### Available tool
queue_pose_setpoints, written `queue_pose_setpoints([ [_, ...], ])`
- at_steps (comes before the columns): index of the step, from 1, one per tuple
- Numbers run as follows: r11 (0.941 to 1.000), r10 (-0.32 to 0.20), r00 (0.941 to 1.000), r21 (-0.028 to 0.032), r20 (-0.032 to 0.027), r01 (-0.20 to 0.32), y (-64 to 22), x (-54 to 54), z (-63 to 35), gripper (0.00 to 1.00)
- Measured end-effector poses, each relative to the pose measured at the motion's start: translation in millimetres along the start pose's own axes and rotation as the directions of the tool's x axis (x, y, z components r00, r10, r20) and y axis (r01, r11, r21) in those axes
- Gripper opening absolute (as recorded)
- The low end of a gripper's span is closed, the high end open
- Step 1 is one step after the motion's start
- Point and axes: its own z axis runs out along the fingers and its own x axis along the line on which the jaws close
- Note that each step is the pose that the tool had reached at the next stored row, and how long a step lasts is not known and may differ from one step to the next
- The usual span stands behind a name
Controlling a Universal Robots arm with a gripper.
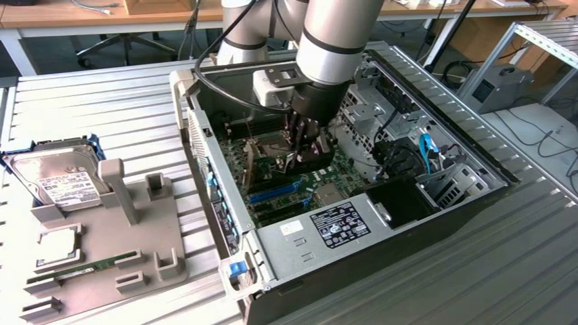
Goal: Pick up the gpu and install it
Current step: 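Insert the gpu into the slot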
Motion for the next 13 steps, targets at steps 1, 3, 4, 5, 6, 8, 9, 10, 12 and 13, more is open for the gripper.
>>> queue_pose_setpoints([
  [1,1.0,0.0,1.0,-0.0001,-0.0001,0.0,0.2,0.0,0.0,0.26],
  [3,1.0,0.0,1.0,0.0,-0.0001,0.0,0.8,0.0,0.0,0.26],
  [4,1.0,0.0,1.0,0.0,-0.0001,0.0,1.3,0.1,0.1,0.26],
  [5,1.0,0.0,1.0,0.0,0.0,0.0,1.9,0.1,0.1,0.26],
  [6,1.0,0.0,1.0,0.0,0.0,0.0,2.6,0.2,0.1,0.26],
  [8,1.0,0.0,1.0,0.0,0.0,0.0,4.9,0.4,0.3,0.26],
  [9,1.0,0.0,1.0,0.0,-0.0001,0.0,6.3,0.5,0.3,0.26],
  [10,1.0,0.0,1.0,0.0,0.0,0.0,7.3,0.6,0.4,0.26],
  [12,1.0,0.0,1.0,0.0,0.0,0.0,9.0,0.7,0.5,0.26],
  [13,1.0,0.0,1.0,0.0,0.0,0.0,9.9,0.8,0.5,0.26],
])
